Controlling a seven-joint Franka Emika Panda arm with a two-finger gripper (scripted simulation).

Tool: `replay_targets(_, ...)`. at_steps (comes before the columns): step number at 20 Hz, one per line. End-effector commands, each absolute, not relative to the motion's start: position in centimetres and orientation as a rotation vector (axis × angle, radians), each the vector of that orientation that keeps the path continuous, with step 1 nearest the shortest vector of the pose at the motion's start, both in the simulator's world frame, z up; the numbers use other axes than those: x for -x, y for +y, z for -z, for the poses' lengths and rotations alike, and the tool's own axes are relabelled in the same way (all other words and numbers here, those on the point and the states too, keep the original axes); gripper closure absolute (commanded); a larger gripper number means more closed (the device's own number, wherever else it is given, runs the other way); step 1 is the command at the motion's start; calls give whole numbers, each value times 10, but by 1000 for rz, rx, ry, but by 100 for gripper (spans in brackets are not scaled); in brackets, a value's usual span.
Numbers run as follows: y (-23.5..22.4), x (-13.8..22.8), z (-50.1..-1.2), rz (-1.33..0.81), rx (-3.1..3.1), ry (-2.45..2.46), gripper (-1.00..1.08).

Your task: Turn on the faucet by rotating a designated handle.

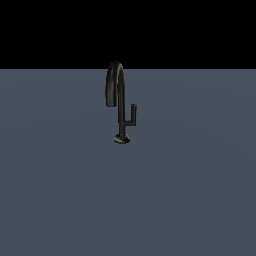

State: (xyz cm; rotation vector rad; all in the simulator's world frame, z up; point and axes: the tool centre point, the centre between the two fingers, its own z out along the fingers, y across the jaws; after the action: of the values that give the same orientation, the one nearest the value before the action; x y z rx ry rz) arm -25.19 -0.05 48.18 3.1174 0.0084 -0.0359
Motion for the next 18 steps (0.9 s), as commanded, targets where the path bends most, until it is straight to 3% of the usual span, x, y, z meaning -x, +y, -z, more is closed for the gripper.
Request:
replay_targets(1, -1, 252, -482, 36, -3117, 8, 108)
replay_targets(18, 6, 211, -474, 183, -3206, -157, 108)
